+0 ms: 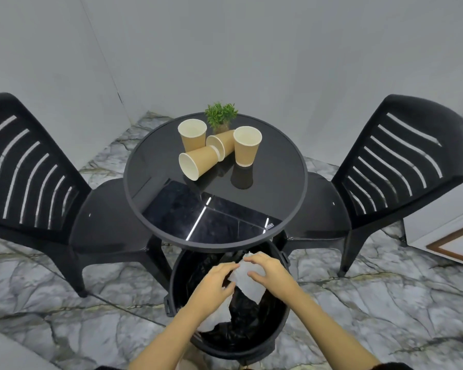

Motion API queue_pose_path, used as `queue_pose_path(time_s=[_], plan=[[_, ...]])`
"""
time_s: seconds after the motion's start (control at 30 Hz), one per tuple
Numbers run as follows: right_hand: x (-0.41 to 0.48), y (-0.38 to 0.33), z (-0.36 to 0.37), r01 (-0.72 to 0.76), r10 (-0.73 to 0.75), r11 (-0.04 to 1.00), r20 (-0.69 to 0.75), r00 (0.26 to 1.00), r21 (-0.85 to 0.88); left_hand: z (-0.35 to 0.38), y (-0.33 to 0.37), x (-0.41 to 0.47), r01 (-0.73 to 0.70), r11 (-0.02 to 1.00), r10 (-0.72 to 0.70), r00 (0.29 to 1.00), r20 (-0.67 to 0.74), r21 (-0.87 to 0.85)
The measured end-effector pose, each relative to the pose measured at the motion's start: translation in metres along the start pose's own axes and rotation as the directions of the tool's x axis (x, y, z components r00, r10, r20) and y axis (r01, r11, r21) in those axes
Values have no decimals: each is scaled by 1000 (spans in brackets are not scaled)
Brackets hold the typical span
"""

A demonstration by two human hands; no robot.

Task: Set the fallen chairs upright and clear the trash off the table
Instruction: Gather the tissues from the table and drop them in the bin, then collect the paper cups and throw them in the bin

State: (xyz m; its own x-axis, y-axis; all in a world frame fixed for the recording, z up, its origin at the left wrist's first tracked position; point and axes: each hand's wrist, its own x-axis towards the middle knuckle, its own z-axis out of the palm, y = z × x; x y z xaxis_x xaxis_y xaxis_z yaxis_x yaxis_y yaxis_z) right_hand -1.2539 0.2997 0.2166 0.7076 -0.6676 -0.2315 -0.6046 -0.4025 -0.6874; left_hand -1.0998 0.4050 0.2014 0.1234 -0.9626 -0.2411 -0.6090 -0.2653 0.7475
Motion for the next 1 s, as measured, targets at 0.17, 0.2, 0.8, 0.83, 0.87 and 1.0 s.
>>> queue_pose_path(time_s=[0.17, 0.2, 0.8, 0.83, 0.87, 1.0], plan=[[22, -24, -26, 93, -91, 995, -84, 992, 23, -36, 22, 20, -90, 996, 88, 987, -131, -6], [28, -29, -31, 104, -102, 994, -89, 991, 15, -45, 25, 24, -98, 995, 98, 983, -153, 5], [176, -103, -121, 155, -160, 987, -282, 946, -39, -191, 2, 132, -21, 997, -3, 941, -339, -68], [184, -104, -126, 142, -150, 989, -297, 943, -50, -194, -5, 136, -7, 998, -14, 944, -328, -63], [191, -105, -130, 124, -139, 990, -311, 940, -66, -195, -13, 139, 11, 998, -27, 949, -315, -55], [216, -100, -142, 27, -74, 991, -364, 928, -134, -196, -39, 148, 54, 996, -71, 961, -266, -71]])
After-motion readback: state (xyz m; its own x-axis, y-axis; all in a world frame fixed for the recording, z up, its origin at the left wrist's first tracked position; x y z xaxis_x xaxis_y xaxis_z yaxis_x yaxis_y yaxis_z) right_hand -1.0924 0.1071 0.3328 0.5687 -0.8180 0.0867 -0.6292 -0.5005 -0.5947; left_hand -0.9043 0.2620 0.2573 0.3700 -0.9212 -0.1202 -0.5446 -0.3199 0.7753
